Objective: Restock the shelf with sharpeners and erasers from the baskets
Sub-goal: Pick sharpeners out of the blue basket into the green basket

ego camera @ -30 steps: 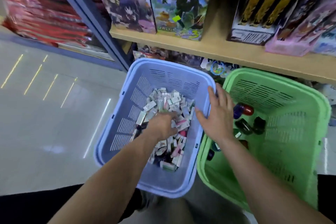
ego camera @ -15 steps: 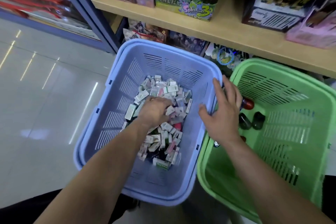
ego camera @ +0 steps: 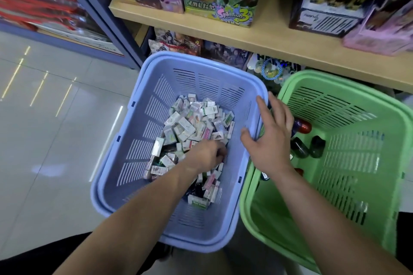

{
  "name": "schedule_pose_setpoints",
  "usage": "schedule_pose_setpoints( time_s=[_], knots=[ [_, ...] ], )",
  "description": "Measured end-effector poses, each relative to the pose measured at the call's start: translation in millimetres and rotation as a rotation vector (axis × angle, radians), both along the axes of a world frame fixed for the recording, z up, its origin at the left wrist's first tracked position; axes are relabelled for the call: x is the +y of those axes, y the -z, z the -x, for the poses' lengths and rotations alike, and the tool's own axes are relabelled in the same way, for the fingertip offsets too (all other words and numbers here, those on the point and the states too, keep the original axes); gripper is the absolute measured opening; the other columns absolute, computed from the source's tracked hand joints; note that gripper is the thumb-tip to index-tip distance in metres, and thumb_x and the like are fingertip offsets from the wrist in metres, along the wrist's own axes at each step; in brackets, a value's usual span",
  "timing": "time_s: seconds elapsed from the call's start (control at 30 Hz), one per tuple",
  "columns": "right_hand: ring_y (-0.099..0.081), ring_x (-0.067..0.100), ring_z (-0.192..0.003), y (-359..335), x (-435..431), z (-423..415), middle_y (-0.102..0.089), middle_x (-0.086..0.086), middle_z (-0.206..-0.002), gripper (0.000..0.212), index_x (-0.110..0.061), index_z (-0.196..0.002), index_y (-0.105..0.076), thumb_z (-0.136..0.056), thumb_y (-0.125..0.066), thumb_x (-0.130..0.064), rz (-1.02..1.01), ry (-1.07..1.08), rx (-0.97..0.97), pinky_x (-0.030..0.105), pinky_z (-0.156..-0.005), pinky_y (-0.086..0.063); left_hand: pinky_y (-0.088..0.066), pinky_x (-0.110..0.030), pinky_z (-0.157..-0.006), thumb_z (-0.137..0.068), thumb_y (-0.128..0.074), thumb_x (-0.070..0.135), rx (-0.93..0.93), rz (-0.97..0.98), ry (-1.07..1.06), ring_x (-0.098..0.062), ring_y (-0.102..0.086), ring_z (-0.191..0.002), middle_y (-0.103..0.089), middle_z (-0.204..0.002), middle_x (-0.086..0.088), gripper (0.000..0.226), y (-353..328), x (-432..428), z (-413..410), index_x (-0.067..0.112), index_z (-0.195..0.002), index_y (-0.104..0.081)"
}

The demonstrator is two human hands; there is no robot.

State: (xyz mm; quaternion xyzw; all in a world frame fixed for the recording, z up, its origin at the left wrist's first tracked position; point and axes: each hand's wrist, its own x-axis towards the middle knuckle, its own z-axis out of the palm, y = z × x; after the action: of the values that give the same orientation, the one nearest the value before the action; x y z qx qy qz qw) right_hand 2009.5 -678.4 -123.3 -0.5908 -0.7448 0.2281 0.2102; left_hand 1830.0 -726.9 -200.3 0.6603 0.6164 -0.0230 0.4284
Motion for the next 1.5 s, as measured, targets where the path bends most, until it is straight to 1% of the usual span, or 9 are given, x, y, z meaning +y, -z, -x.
schedule_pose_setpoints(
  time_s=[0.13,0.33,0.5,0.67,0.83,0.93,1.2,1.33,1.5],
  knots=[
    [-0.016,0.024,-0.149,-1,0,-1,-0.025,0.0,-0.164,0.076,-0.024,-0.155,-0.036,-0.087,-0.052,-0.052,0.018,-0.004,0.0,0.051,-0.12,-0.025,-0.055,-0.035,-0.087,-0.095,-0.064,0.016,0.006,-0.03,0.02,-0.016,-0.064,-0.095,-0.07,-0.101,0.009,0.021,7,-4,9,0.028,-0.112,-0.067],
    [-0.016,0.024,-0.149,-2,0,-1,-0.024,-0.002,-0.164,0.077,-0.025,-0.156,-0.036,-0.087,-0.054,-0.052,0.028,-0.002,-0.017,0.051,-0.12,-0.026,-0.036,-0.043,-0.111,-0.096,-0.06,0.028,0.103,-0.042,0.19,-0.017,-0.036,-0.127,-0.045,-0.149,0.017,0.056,16,-18,15,0.04,-0.148,-0.045],
    [-0.015,0.023,-0.15,-3,-1,-1,-0.023,-0.003,-0.164,0.076,-0.025,-0.156,-0.034,-0.087,-0.054,-0.052,0.042,-0.007,-0.016,0.052,-0.119,-0.026,-0.039,-0.035,-0.104,-0.096,-0.06,0.044,0.176,-0.041,0.278,-0.016,-0.044,-0.11,-0.046,-0.122,0.003,0.055,21,-11,39,0.047,-0.147,-0.04],
    [-0.015,0.022,-0.149,-4,0,0,-0.023,-0.003,-0.164,0.076,-0.026,-0.156,-0.034,-0.087,-0.051,-0.054,0.046,0.0,-0.011,0.05,-0.119,-0.027,-0.039,-0.041,-0.114,-0.079,-0.083,0.041,0.125,0.022,0.154,-0.018,-0.051,-0.119,-0.047,-0.133,0.008,0.072,30,-5,43,0.041,-0.14,-0.045],
    [-0.016,0.022,-0.149,-3,-1,0,-0.024,-0.002,-0.163,0.075,-0.025,-0.155,-0.035,-0.087,-0.053,-0.052,0.049,0.003,-0.006,0.049,-0.12,-0.026,-0.049,-0.039,-0.102,-0.076,-0.08,0.054,0.152,0.007,0.081,-0.017,-0.056,-0.109,-0.053,-0.12,0.012,0.063,24,-1,35,0.04,-0.131,-0.053],
    [-0.017,0.023,-0.148,-4,-1,1,-0.025,-0.001,-0.163,0.075,-0.024,-0.155,-0.036,-0.087,-0.052,-0.052,0.042,0.003,-0.011,0.048,-0.119,-0.027,-0.053,-0.032,-0.087,-0.079,-0.075,0.06,0.253,-0.117,0.119,-0.014,-0.06,-0.1,-0.057,-0.113,0.013,0.061,22,-2,31,0.036,-0.131,-0.055],
    [-0.01,0.018,-0.15,-18,-2,0,-0.02,-0.005,-0.165,0.076,-0.027,-0.156,-0.033,-0.089,-0.062,-0.047,0.145,-0.024,-0.05,0.049,-0.121,-0.026,-0.056,-0.046,-0.096,-0.085,-0.075,0.044,0.399,-0.068,0.279,-0.023,-0.056,-0.114,-0.051,-0.129,0.001,0.066,16,-6,23,0.046,-0.142,-0.042],
    [-0.017,0.015,-0.147,-37,0,-6,-0.027,-0.009,-0.161,0.068,-0.027,-0.153,-0.04,-0.091,-0.066,-0.041,0.193,-0.018,-0.033,0.041,-0.12,-0.025,-0.055,-0.044,-0.098,-0.08,-0.081,0.031,0.335,-0.018,0.169,-0.02,-0.057,-0.11,-0.053,-0.126,0.006,0.06,14,-5,20,0.046,-0.13,-0.05],
    [-0.041,0.012,-0.127,-63,1,-2,-0.051,-0.009,-0.135,0.044,-0.024,-0.136,-0.058,-0.093,-0.065,-0.03,0.135,-0.016,0.053,0.031,-0.103,-0.035,-0.058,-0.034,-0.093,-0.087,-0.077,0.025,-0.065,0.104,-0.155,-0.017,-0.062,-0.105,-0.057,-0.129,0.005,0.048,-18,1,37,0.032,-0.13,-0.057]
  ],
)
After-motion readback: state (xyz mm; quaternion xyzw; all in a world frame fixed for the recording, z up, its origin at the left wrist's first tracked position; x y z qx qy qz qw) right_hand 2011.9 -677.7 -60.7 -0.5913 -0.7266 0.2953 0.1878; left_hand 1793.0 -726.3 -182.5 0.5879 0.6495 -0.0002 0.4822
